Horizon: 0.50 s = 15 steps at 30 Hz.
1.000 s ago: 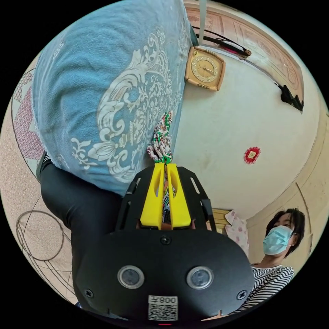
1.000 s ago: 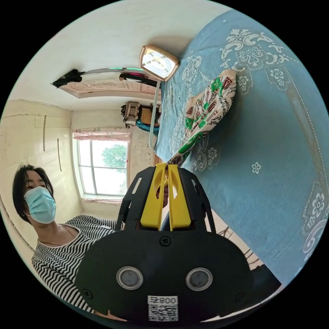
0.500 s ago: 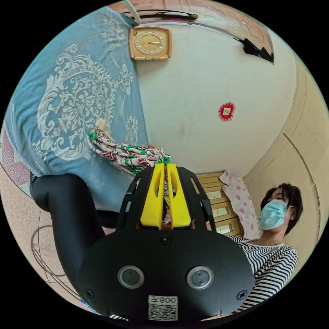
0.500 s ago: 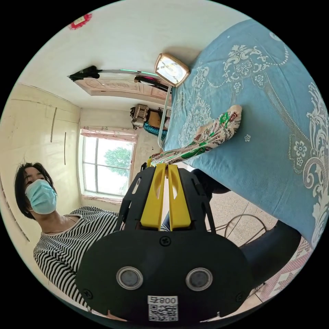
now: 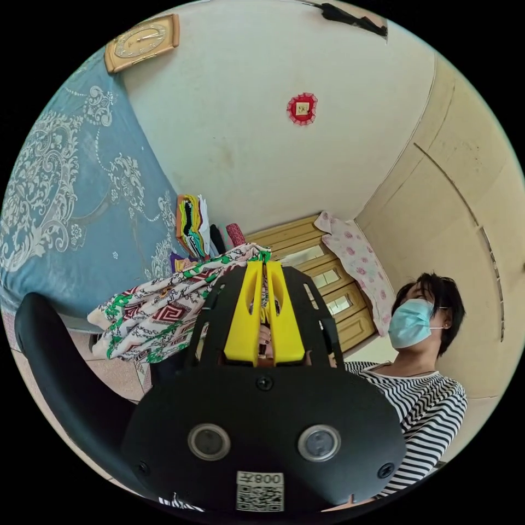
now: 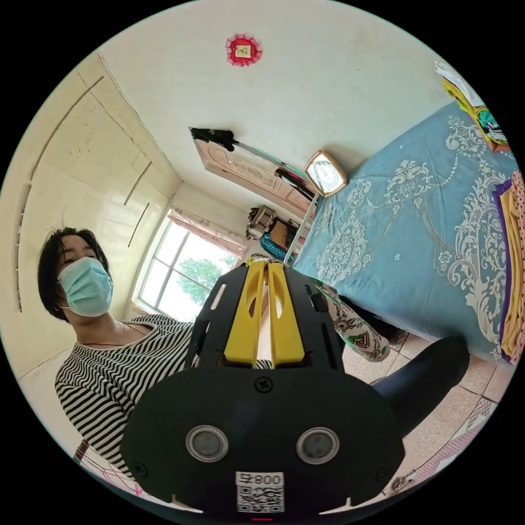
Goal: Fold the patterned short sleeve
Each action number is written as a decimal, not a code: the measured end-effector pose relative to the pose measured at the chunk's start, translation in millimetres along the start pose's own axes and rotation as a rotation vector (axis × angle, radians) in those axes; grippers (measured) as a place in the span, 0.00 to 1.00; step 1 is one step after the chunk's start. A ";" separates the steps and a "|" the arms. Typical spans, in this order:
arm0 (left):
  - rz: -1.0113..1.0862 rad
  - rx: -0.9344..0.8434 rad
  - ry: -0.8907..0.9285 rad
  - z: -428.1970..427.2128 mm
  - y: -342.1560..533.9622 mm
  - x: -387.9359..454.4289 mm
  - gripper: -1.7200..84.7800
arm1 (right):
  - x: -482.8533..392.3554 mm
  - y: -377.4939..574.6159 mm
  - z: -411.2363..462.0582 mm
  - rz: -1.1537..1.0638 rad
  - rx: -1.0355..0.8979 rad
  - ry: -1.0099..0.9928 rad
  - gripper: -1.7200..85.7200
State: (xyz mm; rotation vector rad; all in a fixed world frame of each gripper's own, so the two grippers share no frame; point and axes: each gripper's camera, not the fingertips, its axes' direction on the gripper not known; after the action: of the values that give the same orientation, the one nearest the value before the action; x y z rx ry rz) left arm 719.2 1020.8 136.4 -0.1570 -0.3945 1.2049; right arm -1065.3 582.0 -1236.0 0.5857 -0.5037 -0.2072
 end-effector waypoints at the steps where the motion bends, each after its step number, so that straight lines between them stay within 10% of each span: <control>1: -0.002 -0.011 0.003 8.3 -3.5 2.5 0.03 | 4.4 8.4 -21.6 -0.003 0.013 0.011 0.03; 15: -0.111 -0.214 -0.062 244.6 -145.9 0.5 0.03 | 173.4 32.3 -239.2 0.155 0.167 0.069 0.03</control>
State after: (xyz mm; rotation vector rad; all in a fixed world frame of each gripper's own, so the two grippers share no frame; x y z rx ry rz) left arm 754.6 947.4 409.2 -0.2791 -0.5801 1.0584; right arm -793.0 665.7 -1320.7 0.7112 -0.5005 0.0027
